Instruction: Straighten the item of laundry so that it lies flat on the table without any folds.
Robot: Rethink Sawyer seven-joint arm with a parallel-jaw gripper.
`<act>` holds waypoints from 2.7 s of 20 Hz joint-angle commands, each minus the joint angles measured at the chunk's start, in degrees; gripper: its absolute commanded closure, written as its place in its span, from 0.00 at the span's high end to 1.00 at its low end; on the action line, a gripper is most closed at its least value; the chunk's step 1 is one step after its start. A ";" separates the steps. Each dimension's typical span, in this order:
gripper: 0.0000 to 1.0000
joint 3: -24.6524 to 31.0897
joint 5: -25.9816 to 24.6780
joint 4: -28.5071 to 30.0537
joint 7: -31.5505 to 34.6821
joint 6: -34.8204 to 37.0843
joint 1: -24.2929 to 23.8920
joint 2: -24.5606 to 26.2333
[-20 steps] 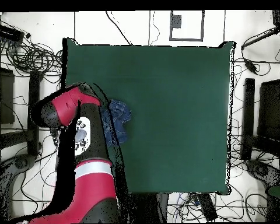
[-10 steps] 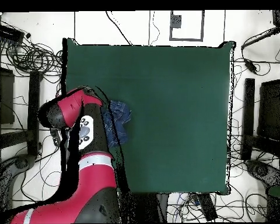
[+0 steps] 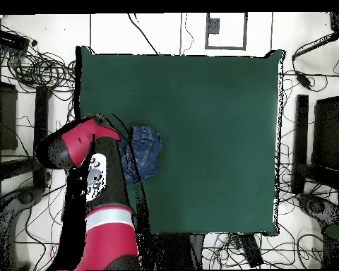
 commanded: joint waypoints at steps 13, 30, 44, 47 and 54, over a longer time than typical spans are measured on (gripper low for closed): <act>1.00 0.34 -0.25 12.52 0.69 -0.33 3.11 -2.94; 1.00 -1.06 -1.38 6.42 2.93 -3.75 4.91 4.52; 1.00 -2.89 -0.44 0.96 4.87 -12.16 6.19 10.02; 1.00 -2.75 0.09 1.20 3.49 -10.80 5.68 9.24; 1.00 -1.77 1.65 1.74 2.03 -9.18 4.73 7.64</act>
